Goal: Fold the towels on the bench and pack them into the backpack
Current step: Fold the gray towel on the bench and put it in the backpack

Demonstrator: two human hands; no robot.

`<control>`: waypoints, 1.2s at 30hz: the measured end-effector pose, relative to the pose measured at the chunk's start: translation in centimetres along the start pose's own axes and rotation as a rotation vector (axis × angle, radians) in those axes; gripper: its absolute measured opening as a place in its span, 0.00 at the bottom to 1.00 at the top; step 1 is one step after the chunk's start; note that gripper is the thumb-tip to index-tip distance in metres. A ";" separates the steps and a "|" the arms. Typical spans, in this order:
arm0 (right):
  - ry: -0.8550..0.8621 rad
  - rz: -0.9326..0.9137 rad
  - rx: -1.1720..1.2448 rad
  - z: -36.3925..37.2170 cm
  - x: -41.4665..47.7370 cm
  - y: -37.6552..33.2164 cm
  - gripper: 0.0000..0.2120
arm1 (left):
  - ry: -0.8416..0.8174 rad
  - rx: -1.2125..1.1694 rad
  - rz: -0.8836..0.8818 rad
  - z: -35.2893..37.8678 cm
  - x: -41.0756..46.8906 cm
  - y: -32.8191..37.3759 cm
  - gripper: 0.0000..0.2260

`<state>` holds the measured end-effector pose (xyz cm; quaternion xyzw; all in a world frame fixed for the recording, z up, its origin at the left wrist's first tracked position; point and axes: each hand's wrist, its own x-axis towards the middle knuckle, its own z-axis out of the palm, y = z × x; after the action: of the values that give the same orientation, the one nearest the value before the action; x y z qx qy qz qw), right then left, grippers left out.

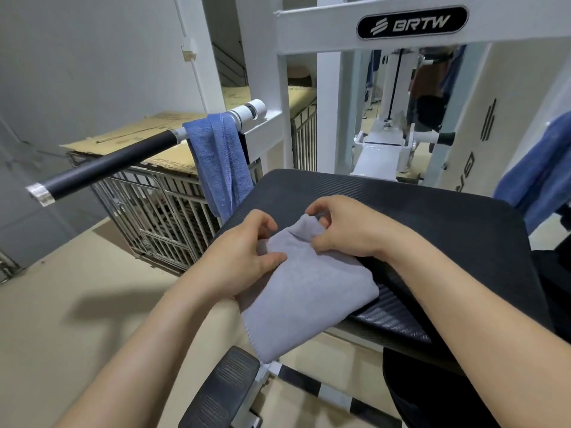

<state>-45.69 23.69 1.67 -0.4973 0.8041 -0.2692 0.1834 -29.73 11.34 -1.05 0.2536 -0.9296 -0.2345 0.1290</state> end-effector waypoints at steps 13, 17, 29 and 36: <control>0.026 -0.304 0.415 0.8 -8.7 -1.5 0.09 | 0.106 -0.500 0.296 -0.4 -6.3 2.4 0.17; -0.111 -0.203 0.285 2.0 -12.9 -0.8 0.08 | 0.179 -0.594 0.312 -1.7 -8.8 1.5 0.08; 0.174 -0.044 0.053 5.0 -23.7 -4.4 0.16 | 0.123 -0.595 0.411 -0.7 -17.4 1.7 0.04; -0.163 0.025 0.117 7.0 -26.2 -3.0 0.21 | -0.177 -0.569 0.524 3.1 -19.8 7.1 0.09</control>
<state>-28.18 44.37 -1.31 -0.4957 0.7756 -0.2721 0.2804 -17.11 28.42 -2.56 -0.0591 -0.8681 -0.4630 0.1690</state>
